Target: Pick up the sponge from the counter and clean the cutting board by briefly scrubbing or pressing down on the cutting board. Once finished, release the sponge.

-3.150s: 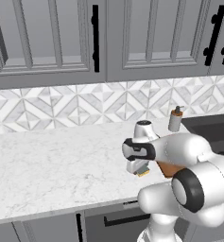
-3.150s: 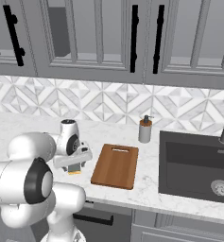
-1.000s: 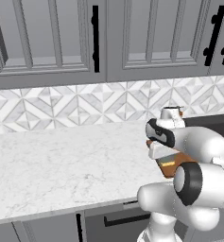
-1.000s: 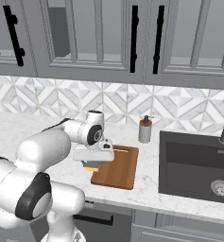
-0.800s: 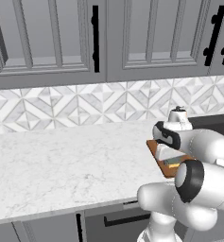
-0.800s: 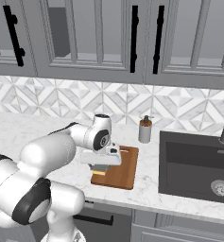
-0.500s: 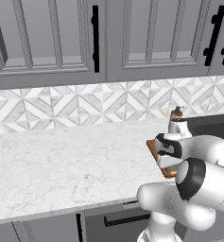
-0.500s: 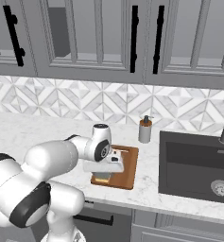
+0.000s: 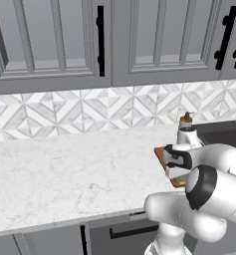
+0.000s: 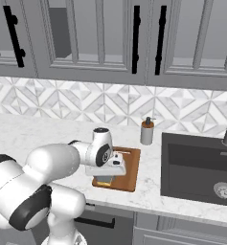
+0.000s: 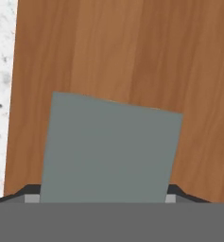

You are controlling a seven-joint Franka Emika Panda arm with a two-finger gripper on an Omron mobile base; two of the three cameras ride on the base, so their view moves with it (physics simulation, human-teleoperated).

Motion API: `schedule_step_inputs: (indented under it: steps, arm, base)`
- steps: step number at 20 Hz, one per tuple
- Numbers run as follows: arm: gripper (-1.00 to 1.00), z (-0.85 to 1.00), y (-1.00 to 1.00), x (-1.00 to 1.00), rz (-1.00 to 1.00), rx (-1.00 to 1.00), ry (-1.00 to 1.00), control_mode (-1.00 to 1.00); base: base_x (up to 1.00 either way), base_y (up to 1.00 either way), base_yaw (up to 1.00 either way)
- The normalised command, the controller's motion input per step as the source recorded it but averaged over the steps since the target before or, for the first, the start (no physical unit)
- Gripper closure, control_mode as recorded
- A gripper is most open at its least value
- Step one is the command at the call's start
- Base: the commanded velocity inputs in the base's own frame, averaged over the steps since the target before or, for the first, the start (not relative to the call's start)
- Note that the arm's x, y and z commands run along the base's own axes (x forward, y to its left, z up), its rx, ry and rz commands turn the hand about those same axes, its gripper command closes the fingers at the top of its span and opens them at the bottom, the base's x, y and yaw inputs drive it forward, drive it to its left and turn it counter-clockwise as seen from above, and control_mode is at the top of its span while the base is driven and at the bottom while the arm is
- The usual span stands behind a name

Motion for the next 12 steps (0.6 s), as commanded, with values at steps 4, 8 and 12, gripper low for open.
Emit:
schedule_step_inputs:
  steps: [4, 8, 12]
  arm:
    - [1.00, 0.00, 0.00, 0.24, 0.00, 0.00, 0.00, -1.00]
    - [1.00, 0.00, 0.00, 0.38, 0.00, 0.00, -0.02, -1.00]
    - [1.00, 0.00, 0.00, 0.46, 0.00, 0.00, -0.04, -1.00]
  base:
    - [0.00, 0.00, 0.00]
    - [0.00, 0.00, 0.00]
    - [0.00, 0.00, 0.00]
